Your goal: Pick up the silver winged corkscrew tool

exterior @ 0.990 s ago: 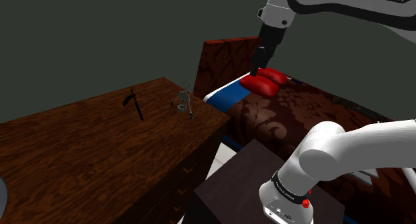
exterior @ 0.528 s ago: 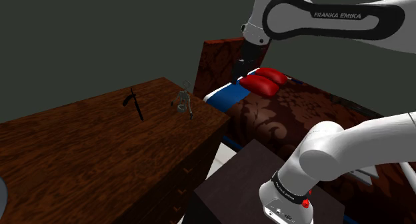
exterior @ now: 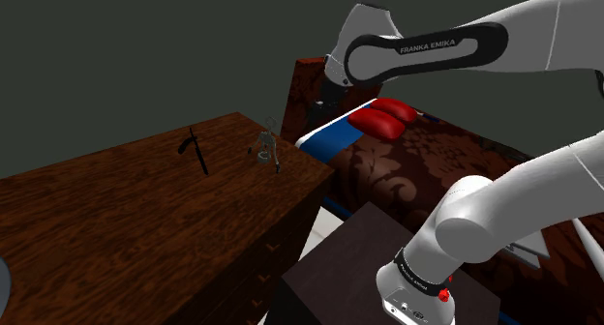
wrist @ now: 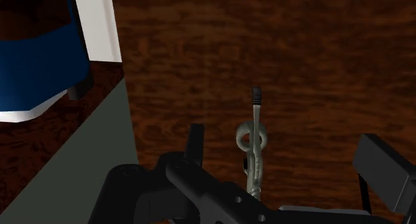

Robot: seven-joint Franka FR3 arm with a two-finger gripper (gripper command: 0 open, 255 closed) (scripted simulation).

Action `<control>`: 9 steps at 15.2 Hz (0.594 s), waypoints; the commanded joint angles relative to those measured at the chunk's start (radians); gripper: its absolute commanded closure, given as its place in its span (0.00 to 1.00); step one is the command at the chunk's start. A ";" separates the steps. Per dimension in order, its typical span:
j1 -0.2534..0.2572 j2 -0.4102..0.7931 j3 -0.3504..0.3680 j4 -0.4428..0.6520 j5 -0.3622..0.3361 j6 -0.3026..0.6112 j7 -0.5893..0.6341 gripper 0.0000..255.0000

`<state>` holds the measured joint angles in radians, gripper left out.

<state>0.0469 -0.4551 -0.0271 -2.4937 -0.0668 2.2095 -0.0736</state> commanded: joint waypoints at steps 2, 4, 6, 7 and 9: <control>0.010 0.102 -0.004 0.004 0.017 0.141 0.000 0.00; 0.017 0.173 -0.007 0.019 0.031 0.224 -0.006 0.00; 0.024 0.247 -0.011 0.041 0.048 0.301 -0.014 0.00; 0.028 0.285 -0.012 0.055 0.058 0.338 -0.020 0.00; 0.036 0.360 -0.014 0.087 0.082 0.408 -0.034 0.00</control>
<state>0.0796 -0.1382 -0.0375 -2.4271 0.0013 2.5778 -0.0962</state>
